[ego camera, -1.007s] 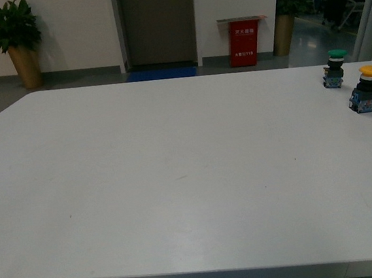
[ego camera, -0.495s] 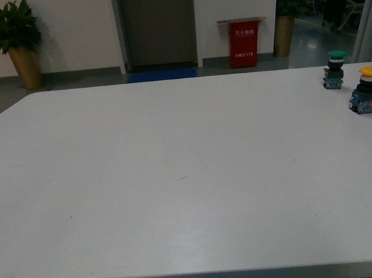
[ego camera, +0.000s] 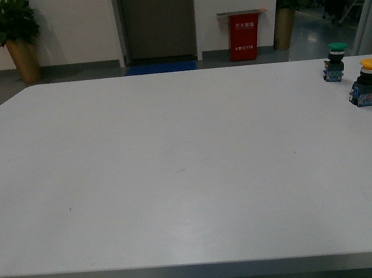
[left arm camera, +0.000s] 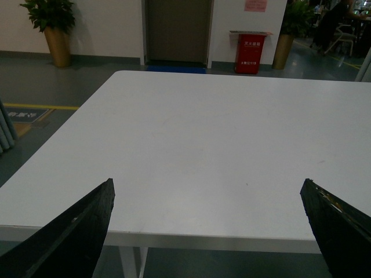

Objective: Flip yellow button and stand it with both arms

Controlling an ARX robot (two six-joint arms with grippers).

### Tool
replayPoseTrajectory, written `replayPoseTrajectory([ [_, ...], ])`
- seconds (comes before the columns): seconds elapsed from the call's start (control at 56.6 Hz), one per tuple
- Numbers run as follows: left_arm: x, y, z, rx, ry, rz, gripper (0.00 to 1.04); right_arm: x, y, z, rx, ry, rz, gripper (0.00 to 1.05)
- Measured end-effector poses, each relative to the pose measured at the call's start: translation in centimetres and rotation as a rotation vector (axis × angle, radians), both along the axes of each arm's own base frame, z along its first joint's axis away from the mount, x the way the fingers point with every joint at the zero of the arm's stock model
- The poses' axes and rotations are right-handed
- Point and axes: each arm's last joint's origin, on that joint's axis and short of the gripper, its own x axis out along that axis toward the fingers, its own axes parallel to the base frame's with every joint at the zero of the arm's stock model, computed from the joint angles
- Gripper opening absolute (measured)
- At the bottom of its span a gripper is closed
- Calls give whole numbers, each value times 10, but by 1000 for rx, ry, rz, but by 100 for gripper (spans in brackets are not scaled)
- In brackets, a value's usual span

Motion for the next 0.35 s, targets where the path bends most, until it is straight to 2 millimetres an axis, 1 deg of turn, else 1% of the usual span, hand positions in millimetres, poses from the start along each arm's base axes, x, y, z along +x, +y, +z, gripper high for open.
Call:
replayPoseTrajectory([
  [0.018, 0, 0, 0, 0, 0, 0, 99, 0, 0, 0, 0, 0, 0, 86],
  [0.053, 0, 0, 0, 0, 0, 0, 99, 0, 0, 0, 0, 0, 0, 93],
  [0.106, 0, 0, 0, 0, 0, 0, 99, 0, 0, 0, 2, 0, 0, 100],
  [0.177, 0, 0, 0, 0, 0, 0, 99, 0, 0, 0, 1, 0, 0, 97],
  [0.353, 0, 0, 0, 0, 0, 0, 99, 0, 0, 0, 0, 0, 0, 98],
])
